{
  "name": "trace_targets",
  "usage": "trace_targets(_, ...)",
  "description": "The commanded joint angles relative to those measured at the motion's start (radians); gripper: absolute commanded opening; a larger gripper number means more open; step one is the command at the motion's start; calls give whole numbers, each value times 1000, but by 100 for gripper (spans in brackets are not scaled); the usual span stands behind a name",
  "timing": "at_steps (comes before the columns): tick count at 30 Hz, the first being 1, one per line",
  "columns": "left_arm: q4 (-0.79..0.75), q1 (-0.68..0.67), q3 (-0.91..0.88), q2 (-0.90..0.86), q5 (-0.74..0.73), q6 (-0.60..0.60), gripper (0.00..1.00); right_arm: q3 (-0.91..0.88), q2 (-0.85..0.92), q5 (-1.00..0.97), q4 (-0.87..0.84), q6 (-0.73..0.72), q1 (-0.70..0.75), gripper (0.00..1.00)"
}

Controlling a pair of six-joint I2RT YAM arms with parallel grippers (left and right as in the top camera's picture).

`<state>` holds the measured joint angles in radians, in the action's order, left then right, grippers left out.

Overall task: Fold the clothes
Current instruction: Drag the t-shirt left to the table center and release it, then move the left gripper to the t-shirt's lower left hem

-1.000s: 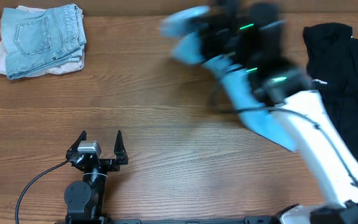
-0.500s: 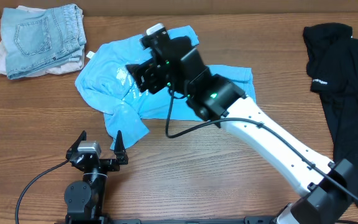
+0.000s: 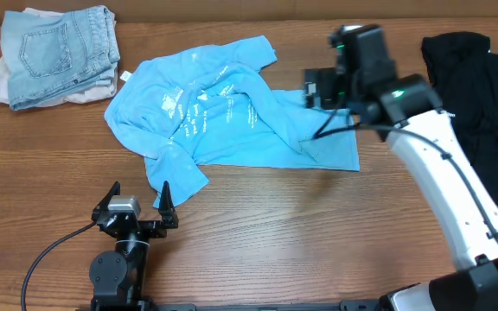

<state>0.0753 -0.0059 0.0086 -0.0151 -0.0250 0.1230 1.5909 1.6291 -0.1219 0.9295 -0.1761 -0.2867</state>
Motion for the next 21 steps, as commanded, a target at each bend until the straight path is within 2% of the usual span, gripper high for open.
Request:
trace_targets(1, 2, 5, -4, 10, 6, -19, 100, -30, 29, -42, 11, -148, 121, 100)
trace_targets(3, 2, 5, -4, 10, 6, -19, 100, -34, 52, -9, 37, -293, 204, 100)
trace_targets(6, 2, 5, -4, 10, 6, -19, 100, -34, 85, 146, 69, -396, 301, 100)
trace_targets(9, 2, 5, -4, 10, 6, -19, 100, -34, 120, 256, 89, -401, 353, 100)
trace_targets(12, 2, 5, -4, 10, 13, -26, 100, -34, 158, 266, 92, -401, 367, 100)
trace_targets(15, -3, 6, -4, 10, 56, -82, 100, -34, 195, 275, 98, -401, 362, 100)
trace_targets(17, 0, 5, -4, 10, -25, -14, 100, -34, 209, 293, 101, -401, 355, 100)
trace_targets(21, -75, 5, -3, 10, -253, 293, 100, -34, 217, 335, 100, -401, 348, 100)
